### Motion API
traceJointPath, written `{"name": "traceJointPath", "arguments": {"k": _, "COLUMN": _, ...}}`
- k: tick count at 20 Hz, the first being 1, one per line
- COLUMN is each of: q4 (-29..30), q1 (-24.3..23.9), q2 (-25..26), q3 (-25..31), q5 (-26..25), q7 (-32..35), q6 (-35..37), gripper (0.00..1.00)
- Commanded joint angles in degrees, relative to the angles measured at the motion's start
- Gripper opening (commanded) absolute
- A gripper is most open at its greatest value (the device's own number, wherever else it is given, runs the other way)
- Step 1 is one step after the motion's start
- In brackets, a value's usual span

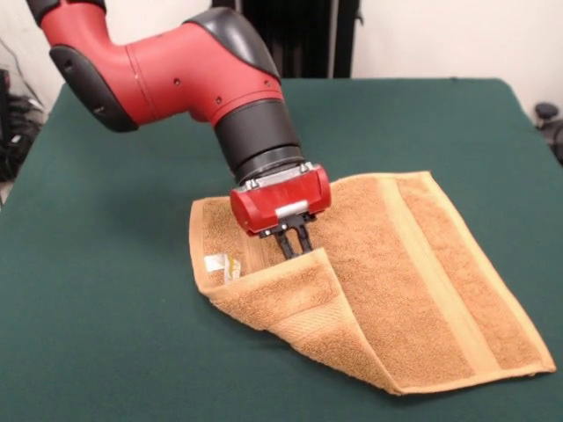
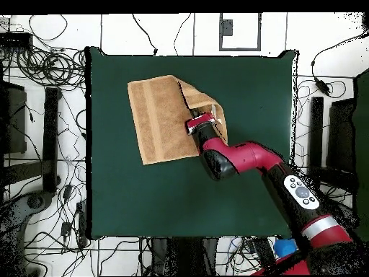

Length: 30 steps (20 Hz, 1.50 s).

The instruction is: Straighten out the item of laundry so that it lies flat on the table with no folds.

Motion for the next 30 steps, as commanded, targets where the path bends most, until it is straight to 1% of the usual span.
{"name": "traceJointPath", "arguments": {"k": 1, "q4": -6.13, "q1": 2.59, "q2": 2.41, "q3": 6.44, "q5": 2.15, "q7": -0.82, "q6": 14.29, "gripper": 0.0}}
{"name": "traceJointPath", "arguments": {"k": 4, "q4": -7.5, "q1": 2.66, "q2": 3.34, "q3": 7.94, "q5": 2.96, "q7": -2.51, "q6": 16.41, "gripper": 0.0}}
{"name": "traceJointPath", "arguments": {"k": 7, "q4": -8.46, "q1": 3.54, "q2": 2.76, "q3": 7.56, "q5": 3.75, "q7": -2.04, "q6": 17.26, "gripper": 0.0}}
{"name": "traceJointPath", "arguments": {"k": 12, "q4": -9.59, "q1": 3.28, "q2": 3.09, "q3": 8.85, "q5": 3.29, "q7": -2.62, "q6": 17.84, "gripper": 0.0}}
{"name": "traceJointPath", "arguments": {"k": 15, "q4": -10.6, "q1": 2.71, "q2": 4.0, "q3": 10.4, "q5": 3.77, "q7": -4.36, "q6": 19.79, "gripper": 0.0}}
{"name": "traceJointPath", "arguments": {"k": 18, "q4": -10.59, "q1": 2.26, "q2": 4.11, "q3": 10.55, "q5": 4.03, "q7": -4.33, "q6": 20.46, "gripper": 0.0}}
{"name": "traceJointPath", "arguments": {"k": 23, "q4": -9.56, "q1": 1.9, "q2": 2.78, "q3": 9.03, "q5": 4.39, "q7": -1.82, "q6": 19.76, "gripper": 0.0}}
{"name": "traceJointPath", "arguments": {"k": 28, "q4": -9.12, "q1": 0.3, "q2": 3.2, "q3": 9.59, "q5": 4.82, "q7": -2.89, "q6": 20.44, "gripper": 0.0}}
{"name": "traceJointPath", "arguments": {"k": 30, "q4": -8.66, "q1": 0.51, "q2": 2.19, "q3": 8.71, "q5": 5.07, "q7": -2.26, "q6": 20.39, "gripper": 0.0}}
